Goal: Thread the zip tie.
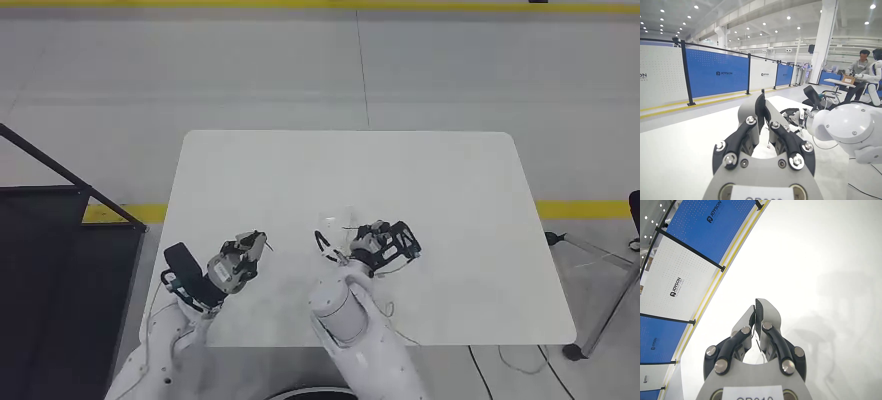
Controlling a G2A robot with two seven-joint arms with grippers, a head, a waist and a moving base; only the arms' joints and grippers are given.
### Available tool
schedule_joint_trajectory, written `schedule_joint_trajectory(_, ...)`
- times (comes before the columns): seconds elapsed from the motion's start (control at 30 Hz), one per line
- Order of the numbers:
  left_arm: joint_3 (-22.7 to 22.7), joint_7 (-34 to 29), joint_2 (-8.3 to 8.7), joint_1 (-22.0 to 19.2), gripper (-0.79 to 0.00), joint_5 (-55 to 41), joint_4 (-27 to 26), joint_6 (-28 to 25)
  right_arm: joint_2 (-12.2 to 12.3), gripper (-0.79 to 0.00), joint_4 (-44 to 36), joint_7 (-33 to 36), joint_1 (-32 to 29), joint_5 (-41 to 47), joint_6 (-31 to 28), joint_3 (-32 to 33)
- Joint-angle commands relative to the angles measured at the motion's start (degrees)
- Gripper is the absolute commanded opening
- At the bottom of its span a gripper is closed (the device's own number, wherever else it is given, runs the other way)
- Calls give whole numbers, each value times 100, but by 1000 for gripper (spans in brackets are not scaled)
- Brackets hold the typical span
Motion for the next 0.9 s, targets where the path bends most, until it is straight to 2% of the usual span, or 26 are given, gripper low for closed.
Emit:
schedule_joint_trajectory(0.0,5,18,3,-2,-785,-5,2,4,-6,-785,-1,119,-27,-120,20,-10)
schedule_joint_trajectory(0.17,10,26,12,-9,-785,-28,21,11,-10,-785,-37,333,-124,-447,-12,-9)
schedule_joint_trajectory(0.4,14,51,25,-26,-785,-45,44,-6,-33,-653,-163,565,-265,-743,-48,33)
schedule_joint_trajectory(0.87,14,128,50,-29,-785,-68,70,-11,-85,-653,-299,966,-460,-1266,-128,113)
